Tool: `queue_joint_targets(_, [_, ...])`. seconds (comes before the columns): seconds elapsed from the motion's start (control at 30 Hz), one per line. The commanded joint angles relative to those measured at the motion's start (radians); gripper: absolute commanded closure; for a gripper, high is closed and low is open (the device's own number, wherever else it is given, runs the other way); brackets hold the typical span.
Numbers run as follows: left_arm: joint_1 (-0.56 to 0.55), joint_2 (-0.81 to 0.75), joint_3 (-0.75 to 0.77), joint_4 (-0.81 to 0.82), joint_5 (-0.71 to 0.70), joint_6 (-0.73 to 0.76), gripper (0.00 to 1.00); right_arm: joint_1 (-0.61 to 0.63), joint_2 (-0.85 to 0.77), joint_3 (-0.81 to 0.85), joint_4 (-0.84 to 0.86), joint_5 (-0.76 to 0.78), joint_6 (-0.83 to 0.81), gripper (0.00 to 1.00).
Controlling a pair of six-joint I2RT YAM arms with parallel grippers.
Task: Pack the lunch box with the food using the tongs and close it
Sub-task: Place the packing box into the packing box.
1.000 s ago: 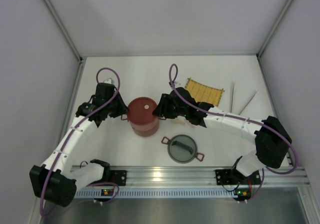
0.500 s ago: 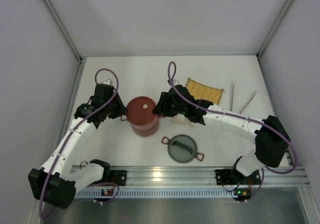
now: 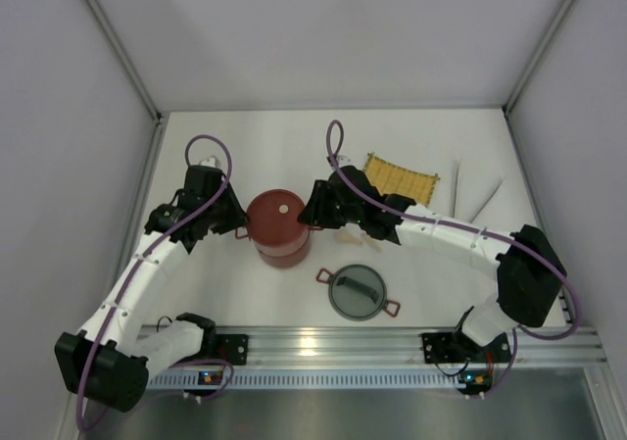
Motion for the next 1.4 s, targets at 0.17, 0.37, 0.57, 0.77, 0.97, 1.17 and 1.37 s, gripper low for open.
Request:
queue_joint_targets(0.17, [-0.020, -0.043, 0.015, 0.116, 0.115, -0.053, 1.00, 0.052, 0.056, -0.006, 0.082, -0.056, -0.035, 0.65])
queue_joint_targets(0.37, [-0.020, -0.046, 0.015, 0.118, 0.115, -0.051, 1.00, 0.052, 0.088, -0.010, 0.098, -0.060, -0.047, 0.62])
queue_joint_targets(0.57, [-0.020, -0.048, 0.028, 0.115, 0.120, -0.048, 1.00, 0.052, 0.092, -0.013, 0.104, -0.062, -0.053, 0.61])
queue_joint_targets(0.77, [-0.018, -0.049, 0.048, 0.102, 0.118, -0.046, 1.00, 0.052, 0.070, 0.026, 0.061, -0.040, -0.072, 0.61])
queue_joint_targets(0.97, [-0.020, -0.060, 0.065, 0.087, 0.117, -0.046, 1.00, 0.052, 0.067, 0.079, 0.016, -0.025, -0.092, 0.61])
queue_joint_targets(1.17, [-0.020, -0.069, 0.064, 0.075, 0.112, -0.045, 1.00, 0.051, 0.079, 0.093, 0.013, -0.027, -0.093, 0.61])
queue_joint_targets(1.37, [-0.020, -0.071, 0.053, 0.072, 0.109, -0.046, 1.00, 0.049, 0.099, 0.101, 0.015, -0.034, -0.096, 0.61])
